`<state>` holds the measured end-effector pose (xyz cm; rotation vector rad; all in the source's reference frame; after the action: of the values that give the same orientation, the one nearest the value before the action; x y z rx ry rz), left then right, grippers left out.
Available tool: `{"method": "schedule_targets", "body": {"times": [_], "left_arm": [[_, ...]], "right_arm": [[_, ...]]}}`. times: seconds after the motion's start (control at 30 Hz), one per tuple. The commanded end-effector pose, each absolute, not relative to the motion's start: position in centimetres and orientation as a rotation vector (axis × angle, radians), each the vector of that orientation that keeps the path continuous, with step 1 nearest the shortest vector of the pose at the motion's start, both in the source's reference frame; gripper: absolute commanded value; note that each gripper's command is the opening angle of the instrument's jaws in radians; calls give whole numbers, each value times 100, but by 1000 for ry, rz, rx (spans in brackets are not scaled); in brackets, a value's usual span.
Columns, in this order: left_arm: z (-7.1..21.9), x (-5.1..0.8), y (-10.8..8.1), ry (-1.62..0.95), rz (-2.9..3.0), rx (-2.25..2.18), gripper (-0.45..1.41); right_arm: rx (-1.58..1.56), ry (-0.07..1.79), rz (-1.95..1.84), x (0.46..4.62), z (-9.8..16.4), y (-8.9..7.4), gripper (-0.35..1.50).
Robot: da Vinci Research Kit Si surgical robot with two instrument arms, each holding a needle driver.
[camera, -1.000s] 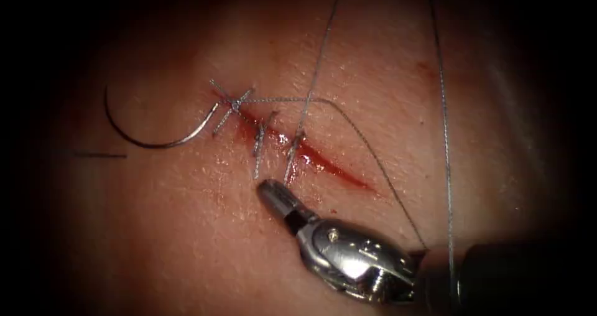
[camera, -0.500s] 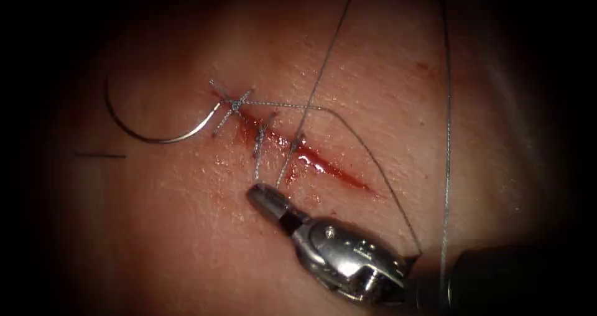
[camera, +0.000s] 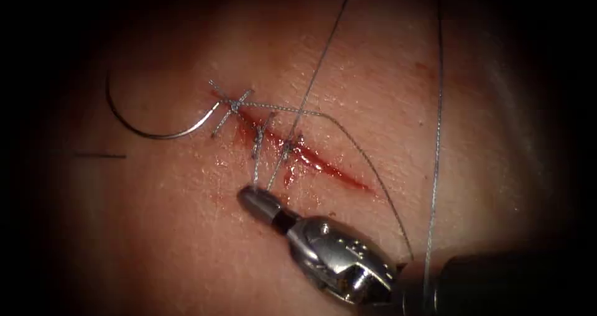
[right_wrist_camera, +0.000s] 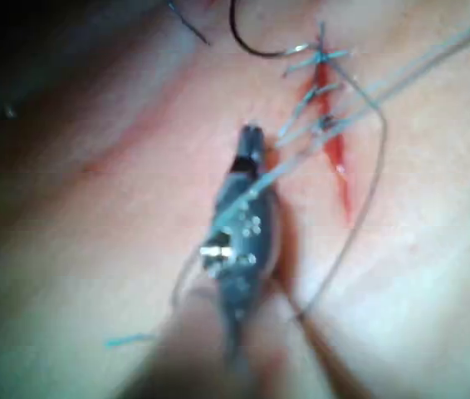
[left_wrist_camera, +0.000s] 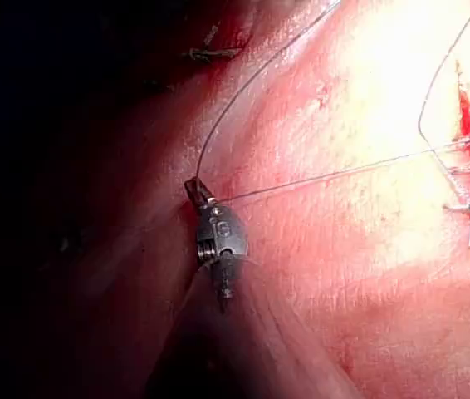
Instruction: Wound Closure
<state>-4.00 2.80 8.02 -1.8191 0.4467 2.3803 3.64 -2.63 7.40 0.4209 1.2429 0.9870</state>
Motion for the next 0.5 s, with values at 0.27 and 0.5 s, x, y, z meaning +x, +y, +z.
{"method": "schedule_targets", "body": {"times": [0.27, 0.5], "left_arm": [[773, -387, 247, 360, 2345, -1882, -45], [707, -357, 222, 290, 2245, -1956, -45]], "right_arm": [[257, 1246, 860, 353, 719, -253, 12], [168, 1232, 680, 330, 699, -262, 125]]}}
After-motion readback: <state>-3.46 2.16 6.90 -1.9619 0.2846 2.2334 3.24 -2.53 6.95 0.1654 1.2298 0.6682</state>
